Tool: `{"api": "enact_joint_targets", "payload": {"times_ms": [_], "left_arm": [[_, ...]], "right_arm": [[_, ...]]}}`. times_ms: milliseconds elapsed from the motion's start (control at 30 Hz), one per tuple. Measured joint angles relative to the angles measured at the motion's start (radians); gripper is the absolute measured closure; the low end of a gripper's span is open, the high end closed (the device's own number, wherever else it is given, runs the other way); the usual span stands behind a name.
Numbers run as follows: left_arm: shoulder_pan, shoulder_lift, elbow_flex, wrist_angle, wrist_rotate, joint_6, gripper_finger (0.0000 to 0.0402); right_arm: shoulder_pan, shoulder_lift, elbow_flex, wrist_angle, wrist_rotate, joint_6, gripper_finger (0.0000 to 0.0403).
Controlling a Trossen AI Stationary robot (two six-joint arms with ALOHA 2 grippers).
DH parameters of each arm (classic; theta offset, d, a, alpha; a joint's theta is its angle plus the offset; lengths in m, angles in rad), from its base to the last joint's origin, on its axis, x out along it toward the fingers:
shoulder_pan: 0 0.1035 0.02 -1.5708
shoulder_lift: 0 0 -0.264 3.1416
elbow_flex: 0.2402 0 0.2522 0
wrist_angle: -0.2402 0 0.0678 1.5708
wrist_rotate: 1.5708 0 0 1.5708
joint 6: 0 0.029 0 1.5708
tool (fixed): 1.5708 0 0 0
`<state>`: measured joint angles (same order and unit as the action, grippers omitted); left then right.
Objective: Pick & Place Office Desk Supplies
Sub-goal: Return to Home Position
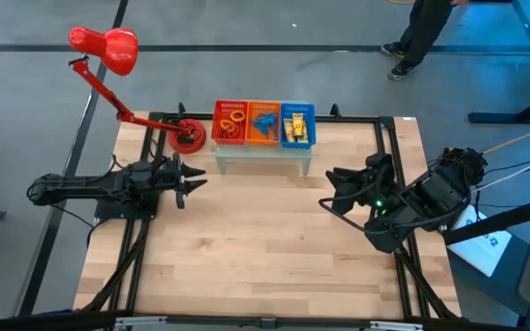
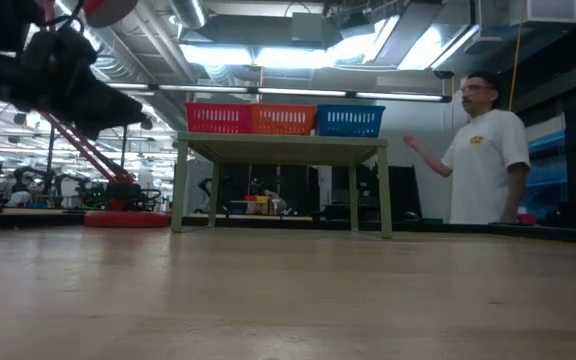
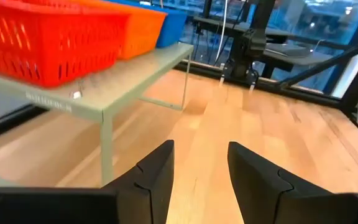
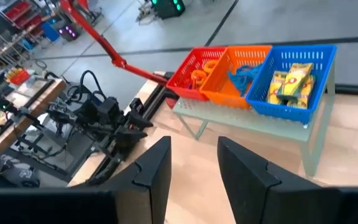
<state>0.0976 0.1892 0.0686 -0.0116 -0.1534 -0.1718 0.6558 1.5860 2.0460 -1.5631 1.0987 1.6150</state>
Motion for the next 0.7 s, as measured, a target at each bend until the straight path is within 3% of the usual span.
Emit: {"api": "enact_joint_targets", "payload": {"times_ms": [133,400,700], "left_arm": [[-0.003,-0.043,-0.052,0.044,0.012,-0.050,0.0256],[-0.003,-0.055,-0.054,0.047,-0.005,0.008,0.0256],[-0.003,-0.042,-0.056,0.047,-0.009,0.004,0.0256]], "right_arm": [[-0.013,0.000,0.000,0.000,-0.023,-0.007,0.0270],[-0.015,0.000,0.000,0.011,-0.057,-0.010,0.0270],[-0.060,0.059,0.000,0.129,-0.161,-0.211,0.0270]]}}
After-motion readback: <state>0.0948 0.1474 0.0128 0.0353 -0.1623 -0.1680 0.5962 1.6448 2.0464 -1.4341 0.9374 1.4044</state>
